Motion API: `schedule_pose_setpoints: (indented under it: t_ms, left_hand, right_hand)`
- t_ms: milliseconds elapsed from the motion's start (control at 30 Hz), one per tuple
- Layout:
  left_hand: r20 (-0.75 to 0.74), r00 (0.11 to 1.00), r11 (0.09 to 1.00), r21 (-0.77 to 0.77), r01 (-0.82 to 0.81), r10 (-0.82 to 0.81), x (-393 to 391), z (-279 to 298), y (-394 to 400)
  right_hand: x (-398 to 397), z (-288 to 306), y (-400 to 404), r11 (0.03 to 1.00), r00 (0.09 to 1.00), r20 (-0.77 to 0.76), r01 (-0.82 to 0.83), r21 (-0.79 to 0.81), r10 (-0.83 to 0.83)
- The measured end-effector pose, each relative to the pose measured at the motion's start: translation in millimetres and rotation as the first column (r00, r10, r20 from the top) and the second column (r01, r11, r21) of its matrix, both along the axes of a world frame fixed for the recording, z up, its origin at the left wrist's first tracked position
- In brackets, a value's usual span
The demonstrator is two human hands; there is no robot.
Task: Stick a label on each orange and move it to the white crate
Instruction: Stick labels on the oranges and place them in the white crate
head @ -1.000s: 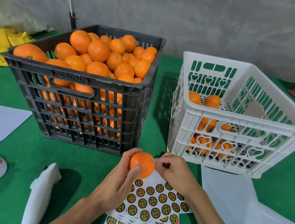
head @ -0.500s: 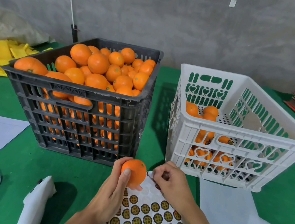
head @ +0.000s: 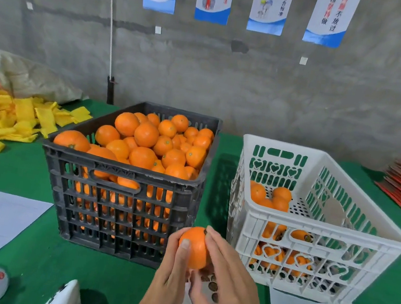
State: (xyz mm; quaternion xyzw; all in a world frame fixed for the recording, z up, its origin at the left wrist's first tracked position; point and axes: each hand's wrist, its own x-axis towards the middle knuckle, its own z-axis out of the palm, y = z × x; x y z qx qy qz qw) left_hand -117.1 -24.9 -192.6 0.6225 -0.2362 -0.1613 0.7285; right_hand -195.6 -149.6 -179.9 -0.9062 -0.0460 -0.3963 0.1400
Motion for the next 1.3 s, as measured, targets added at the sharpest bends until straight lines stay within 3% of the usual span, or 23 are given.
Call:
schedule_pose_setpoints:
  t_ms: [100,233,400,467,567,633,733,833,900,967,1000,1067,1100,1167,1233,1300]
  left_hand:
    - [0.12,0.987,0.994,0.017,0.107,-0.108,5,40,-21]
    - [0.196,0.954,0.974,0.023,0.225,-0.225,18,92,-53]
    - [0.376,0.918,0.992,0.059,0.114,-0.128,40,137,-51]
    - [0.368,0.927,0.998,0.031,0.062,-0.069,55,148,-35]
    - [0.273,0.961,0.999,-0.027,0.047,-0.038,69,158,-14]
    - [0.31,0.95,0.999,0.014,0.034,-0.036,74,160,-7]
    - [0.371,0.929,1.0,0.029,0.004,-0.015,77,161,1]
    - [0.521,0.851,0.996,0.02,-0.089,0.065,89,166,11]
    - [0.669,0.729,0.966,0.061,-0.25,0.146,106,173,19]
    - [0.839,0.521,0.807,0.193,-0.558,0.159,135,178,32]
    - [0.875,0.474,0.658,0.301,-0.691,0.096,147,180,37]
    - [0.793,0.608,0.288,0.576,-0.765,0.03,166,182,57]
    - [0.729,0.684,0.19,0.667,-0.721,0.037,173,182,67]
    - [0.673,0.737,0.206,0.715,-0.668,0.054,184,184,83]
    - [0.693,0.719,0.203,0.698,-0.686,0.048,190,187,92]
    - [0.704,0.71,0.045,0.709,-0.704,0.011,193,194,98]
  right_hand:
    - [3,35,-13,0.984,0.99,0.06,0.134,-0.121,-0.127]
    - [8,75,-51,0.948,0.94,0.149,0.314,-0.04,-0.306]
    - [18,99,-89,0.876,0.874,0.061,0.478,0.068,-0.482]
    - [23,100,-93,0.854,0.856,0.003,0.516,0.064,-0.518]
    - [29,97,-96,0.858,0.866,-0.037,0.5,0.118,-0.499]
    - [31,98,-98,0.852,0.88,-0.111,0.475,0.221,-0.462]
    - [27,100,-104,0.842,0.901,-0.096,0.43,0.327,-0.423]
    - [21,101,-113,0.806,0.903,-0.044,0.402,0.435,-0.427]
    - [18,104,-116,0.818,0.912,-0.042,0.385,0.427,-0.408]
    - [23,106,-106,0.866,0.939,-0.033,0.328,0.376,-0.341]
    - [25,106,-99,0.89,0.954,-0.032,0.291,0.351,-0.299]
    - [36,105,-79,0.916,0.98,-0.035,0.195,0.35,-0.195]
    - [43,104,-69,0.923,0.986,-0.046,0.168,0.345,-0.162]
    - [58,101,-48,0.935,0.989,-0.068,0.144,0.323,-0.128]
    - [70,99,-30,0.935,0.993,-0.064,0.115,0.337,-0.099]
    - [77,98,-19,0.931,0.995,-0.061,0.093,0.353,-0.076]
